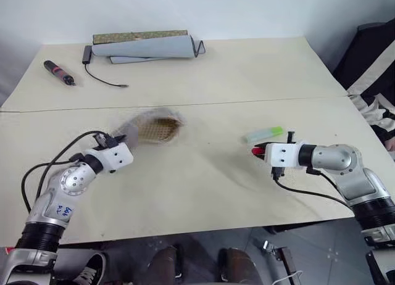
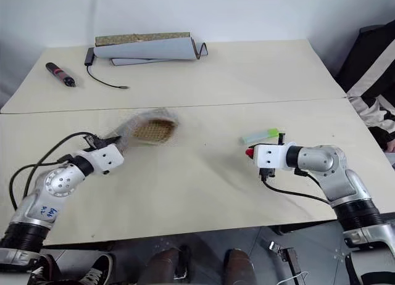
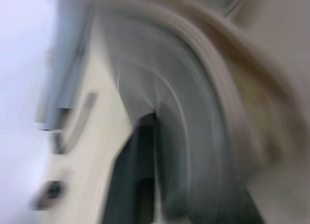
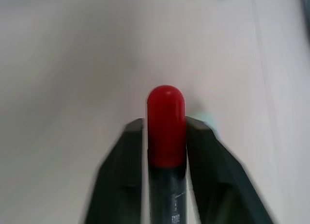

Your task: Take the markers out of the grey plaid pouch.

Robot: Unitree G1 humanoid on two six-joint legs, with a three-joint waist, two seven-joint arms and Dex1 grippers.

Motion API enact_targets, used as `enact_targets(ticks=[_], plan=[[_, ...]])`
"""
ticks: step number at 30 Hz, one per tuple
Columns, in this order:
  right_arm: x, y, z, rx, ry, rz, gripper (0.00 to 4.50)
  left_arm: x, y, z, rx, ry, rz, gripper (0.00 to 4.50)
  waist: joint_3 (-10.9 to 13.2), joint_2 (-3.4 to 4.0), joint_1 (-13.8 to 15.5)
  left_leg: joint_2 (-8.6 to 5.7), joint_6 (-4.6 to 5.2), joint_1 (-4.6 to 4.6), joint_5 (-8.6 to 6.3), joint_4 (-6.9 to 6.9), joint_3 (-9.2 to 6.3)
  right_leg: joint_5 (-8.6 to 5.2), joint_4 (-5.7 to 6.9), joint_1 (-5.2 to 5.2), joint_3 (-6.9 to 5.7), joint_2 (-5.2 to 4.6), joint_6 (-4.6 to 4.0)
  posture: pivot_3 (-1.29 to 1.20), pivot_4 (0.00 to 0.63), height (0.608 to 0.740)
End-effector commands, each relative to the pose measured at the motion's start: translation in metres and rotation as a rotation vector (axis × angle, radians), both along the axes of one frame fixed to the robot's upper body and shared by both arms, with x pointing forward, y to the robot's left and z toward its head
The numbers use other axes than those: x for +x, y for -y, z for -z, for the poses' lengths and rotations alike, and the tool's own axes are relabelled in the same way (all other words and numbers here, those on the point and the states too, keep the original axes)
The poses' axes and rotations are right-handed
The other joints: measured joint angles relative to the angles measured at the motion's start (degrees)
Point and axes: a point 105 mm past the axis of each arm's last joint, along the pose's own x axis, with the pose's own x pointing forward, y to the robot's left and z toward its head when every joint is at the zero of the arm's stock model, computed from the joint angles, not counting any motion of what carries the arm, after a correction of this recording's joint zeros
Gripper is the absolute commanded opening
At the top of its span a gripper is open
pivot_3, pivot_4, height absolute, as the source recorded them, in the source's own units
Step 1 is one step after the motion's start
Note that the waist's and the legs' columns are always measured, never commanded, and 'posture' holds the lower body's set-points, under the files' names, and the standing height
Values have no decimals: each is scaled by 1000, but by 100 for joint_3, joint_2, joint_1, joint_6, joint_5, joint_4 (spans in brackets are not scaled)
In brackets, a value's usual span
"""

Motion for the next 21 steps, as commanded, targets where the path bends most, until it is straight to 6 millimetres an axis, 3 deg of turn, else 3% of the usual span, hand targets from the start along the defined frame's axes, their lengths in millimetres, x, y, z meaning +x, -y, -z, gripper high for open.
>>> enact_targets(ticks=[1,6,8,16,21], plan=[[-1,0,-9,65,-5,3,2666,-2,8,-13,-49,27,39,2395,0,3,0,-3,1,0,0,0,0,0,1,0,0,0,0,0,150,740],[-9,-20,-32,346,-85,-14,4437,-11,14,-13,-138,-12,83,4039,0,3,-6,0,4,1,0,-1,-4,0,-2,3,-3,-3,0,0,150,740],[-12,-28,-45,473,-113,-24,4500,-18,16,-15,-284,-51,100,4453,0,4,-19,1,7,1,2,-1,-4,0,-2,3,-3,-3,-1,0,150,740],[-30,-46,-67,779,-271,-42,4500,-59,20,-36,-803,-199,222,4453,1,3,-18,5,0,-1,-4,0,-10,1,-4,2,-10,-30,-5,0,150,740],[-49,-46,-45,785,-371,-19,4500,-79,0,-37,-940,-231,156,4453,1,3,4,-5,2,-1,-7,-1,-21,1,-12,11,-7,-47,-5,0,150,740]])
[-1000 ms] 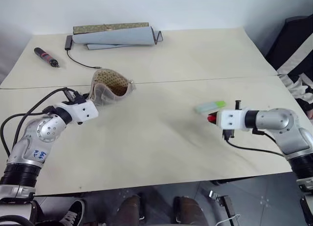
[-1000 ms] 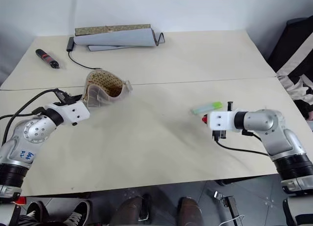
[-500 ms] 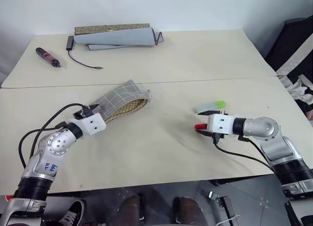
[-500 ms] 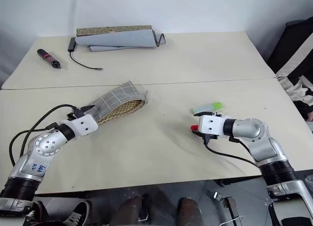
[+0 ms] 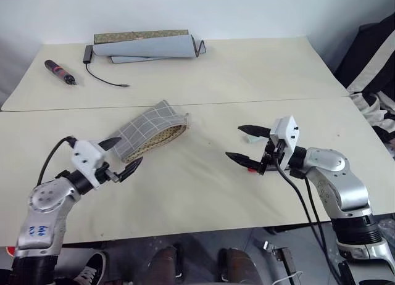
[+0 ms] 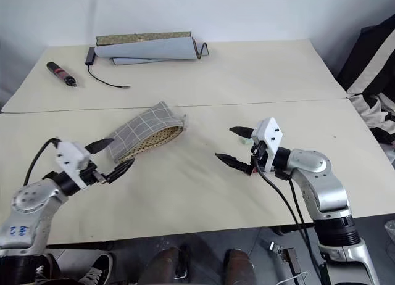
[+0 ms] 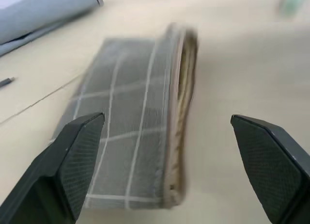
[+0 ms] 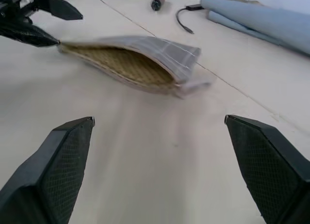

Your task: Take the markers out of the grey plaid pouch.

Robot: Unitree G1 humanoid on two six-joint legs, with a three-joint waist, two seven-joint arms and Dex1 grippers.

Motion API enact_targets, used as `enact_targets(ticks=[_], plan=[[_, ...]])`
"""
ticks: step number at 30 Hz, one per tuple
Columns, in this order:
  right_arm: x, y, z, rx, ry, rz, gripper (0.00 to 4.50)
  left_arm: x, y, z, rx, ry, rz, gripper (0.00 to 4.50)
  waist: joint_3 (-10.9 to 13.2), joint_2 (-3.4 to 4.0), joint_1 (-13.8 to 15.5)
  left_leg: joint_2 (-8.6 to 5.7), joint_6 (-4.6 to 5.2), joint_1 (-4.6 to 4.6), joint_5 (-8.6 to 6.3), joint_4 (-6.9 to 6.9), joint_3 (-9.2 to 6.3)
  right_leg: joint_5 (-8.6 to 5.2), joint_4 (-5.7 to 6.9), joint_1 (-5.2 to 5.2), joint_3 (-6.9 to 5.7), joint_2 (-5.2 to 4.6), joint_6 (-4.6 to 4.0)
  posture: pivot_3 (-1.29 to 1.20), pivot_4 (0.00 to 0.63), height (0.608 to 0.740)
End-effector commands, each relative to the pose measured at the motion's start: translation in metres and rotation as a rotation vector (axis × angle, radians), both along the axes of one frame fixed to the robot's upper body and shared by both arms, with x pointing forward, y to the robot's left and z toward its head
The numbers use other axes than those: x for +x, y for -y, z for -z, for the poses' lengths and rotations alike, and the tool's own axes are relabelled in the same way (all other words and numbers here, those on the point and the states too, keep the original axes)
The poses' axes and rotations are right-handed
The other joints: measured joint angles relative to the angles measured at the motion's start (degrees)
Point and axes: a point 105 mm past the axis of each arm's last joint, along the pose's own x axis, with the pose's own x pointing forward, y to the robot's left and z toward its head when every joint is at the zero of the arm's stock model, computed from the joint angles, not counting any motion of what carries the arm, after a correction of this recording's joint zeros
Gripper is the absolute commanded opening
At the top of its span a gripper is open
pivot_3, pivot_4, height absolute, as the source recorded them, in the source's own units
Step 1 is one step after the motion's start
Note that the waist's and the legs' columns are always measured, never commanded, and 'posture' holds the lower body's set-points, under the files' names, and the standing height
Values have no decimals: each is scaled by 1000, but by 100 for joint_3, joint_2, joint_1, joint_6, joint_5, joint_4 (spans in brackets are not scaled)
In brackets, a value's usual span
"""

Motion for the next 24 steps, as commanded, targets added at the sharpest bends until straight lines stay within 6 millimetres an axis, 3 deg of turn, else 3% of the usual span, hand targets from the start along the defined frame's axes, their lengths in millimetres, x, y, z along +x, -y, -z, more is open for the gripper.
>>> enact_targets(ticks=[1,4,7,11,14,18,24], plan=[[-14,4,4,7,-20,0,4500,-14,-14,-8,-41,2,-47,4453,0,0,5,-1,1,0,-1,0,2,0,-2,0,-3,0,0,0,150,740],[-19,6,9,11,-38,7,4500,-19,-28,-3,-42,-10,-117,4453,0,0,11,-4,4,0,-2,0,11,0,-21,-5,-14,0,0,0,150,740],[-19,21,17,-26,-38,35,4500,-30,-53,10,-25,-38,-210,4453,-1,-1,11,-3,6,2,-4,0,16,0,-21,-6,-11,-1,0,0,150,740],[4,74,11,-75,97,278,4500,-44,-76,22,-35,-68,-303,4453,-1,-2,26,-3,6,2,-10,-5,18,0,-31,-9,-10,-2,0,0,150,740],[14,120,11,-72,103,462,4500,-55,-90,28,-77,-76,-372,4453,-1,-2,83,-5,13,2,-15,-4,25,1,-34,-9,-9,-5,1,0,150,740],[3,150,15,-54,87,528,4500,-70,-103,38,-59,-89,-418,4453,-2,-2,142,-3,16,2,-19,-5,25,0,-38,-10,-6,-8,1,0,150,740],[-30,157,31,-59,18,466,4500,-84,-115,47,-30,-98,-455,4453,-3,-3,135,0,50,2,-46,-5,25,0,-49,-5,7,-10,0,0,150,740]])
